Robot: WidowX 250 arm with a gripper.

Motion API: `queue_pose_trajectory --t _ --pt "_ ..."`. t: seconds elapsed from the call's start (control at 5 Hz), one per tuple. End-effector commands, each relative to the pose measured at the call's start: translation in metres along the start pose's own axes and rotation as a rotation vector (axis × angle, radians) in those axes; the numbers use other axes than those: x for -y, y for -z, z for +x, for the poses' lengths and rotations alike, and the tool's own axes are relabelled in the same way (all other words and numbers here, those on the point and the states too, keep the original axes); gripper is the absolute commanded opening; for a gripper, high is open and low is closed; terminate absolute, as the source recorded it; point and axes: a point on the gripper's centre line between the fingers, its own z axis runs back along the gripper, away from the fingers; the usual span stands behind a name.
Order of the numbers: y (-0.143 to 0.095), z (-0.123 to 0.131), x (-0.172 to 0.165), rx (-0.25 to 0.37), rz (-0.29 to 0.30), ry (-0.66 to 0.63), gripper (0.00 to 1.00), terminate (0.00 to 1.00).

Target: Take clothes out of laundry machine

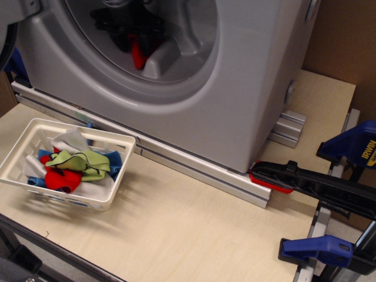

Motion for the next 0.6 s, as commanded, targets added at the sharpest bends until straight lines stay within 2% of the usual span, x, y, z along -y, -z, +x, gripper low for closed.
queue_pose_trajectory --t 0.0,0.2,0.4 --pt "-0.02 0.006 -0.01 0.057 0.026 -0.032 0.0 0.0" --pt "-0.032 -0.006 -0.017 0.071 0.06 -0.055 0.0 0.0" --pt "-0.057 -0.032 -0.024 0.06 0.091 -0.106 0.0 0.0"
